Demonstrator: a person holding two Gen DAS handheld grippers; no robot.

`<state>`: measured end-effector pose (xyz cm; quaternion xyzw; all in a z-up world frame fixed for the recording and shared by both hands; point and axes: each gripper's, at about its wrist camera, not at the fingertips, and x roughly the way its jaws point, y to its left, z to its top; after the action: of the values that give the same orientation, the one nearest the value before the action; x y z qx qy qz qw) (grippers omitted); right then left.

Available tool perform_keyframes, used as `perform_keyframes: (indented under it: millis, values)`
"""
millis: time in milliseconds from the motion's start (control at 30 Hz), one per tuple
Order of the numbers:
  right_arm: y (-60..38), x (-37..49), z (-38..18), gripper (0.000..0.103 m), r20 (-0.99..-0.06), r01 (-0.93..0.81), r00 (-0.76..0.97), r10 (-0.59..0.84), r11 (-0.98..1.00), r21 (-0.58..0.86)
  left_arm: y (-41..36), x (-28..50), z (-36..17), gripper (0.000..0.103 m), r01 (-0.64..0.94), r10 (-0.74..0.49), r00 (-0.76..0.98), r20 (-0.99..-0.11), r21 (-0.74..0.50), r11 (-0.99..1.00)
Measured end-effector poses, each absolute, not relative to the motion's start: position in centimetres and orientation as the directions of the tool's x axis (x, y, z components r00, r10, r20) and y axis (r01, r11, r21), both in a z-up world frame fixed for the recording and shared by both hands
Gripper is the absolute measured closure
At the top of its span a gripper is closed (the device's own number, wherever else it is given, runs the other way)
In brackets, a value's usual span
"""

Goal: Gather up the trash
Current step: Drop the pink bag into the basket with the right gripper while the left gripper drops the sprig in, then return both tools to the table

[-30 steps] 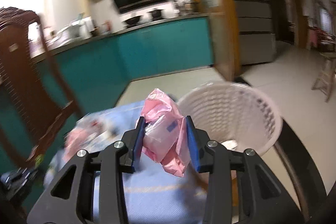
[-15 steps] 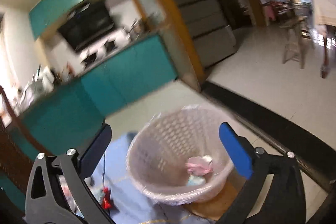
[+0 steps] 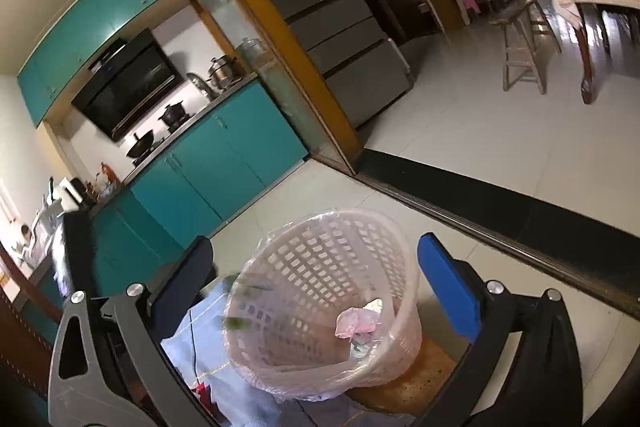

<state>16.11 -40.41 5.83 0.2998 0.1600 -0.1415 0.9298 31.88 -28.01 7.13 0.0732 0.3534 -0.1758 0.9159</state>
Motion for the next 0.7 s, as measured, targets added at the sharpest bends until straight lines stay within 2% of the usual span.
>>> perform_keyframes:
  millis: [133,300,500,600,700]
  values:
    - [-38.6,16.7,6.5,0.003,-0.37,0.303,0.921,-0.124,0.824,0.478,-24.8,30.3,6.6,0.01,0.352,-0.258,0.692,-0.675,0.004,0.936]
    - [-36.0,17.2,6.8,0.003,-0.376,0.235,0.925,-0.061,0.869,0.436,-15.5,24.4,6.5,0.008,0.237,-0.201,0.732,-0.651,-0.033,0.971]
    - [-29.5,16.7,7.1,0.003,-0.391,0.096,0.92,0.042,0.94,0.327,-3.3,14.5,5.5,0.005,0.045,-0.045,0.795,-0.605,-0.016,0.999]
    - [-25.4,15.2,6.6,0.003,-0.402,0.005,0.909,0.106,0.965,0.264,-0.1,10.8,4.6,0.004,-0.027,0.024,0.812,-0.583,0.003,1.0]
    - [-21.5,13.3,6.0,0.003,-0.416,-0.084,0.896,0.156,0.979,0.186,1.6,8.7,3.4,0.004,-0.039,0.03,0.802,-0.597,-0.002,0.999]
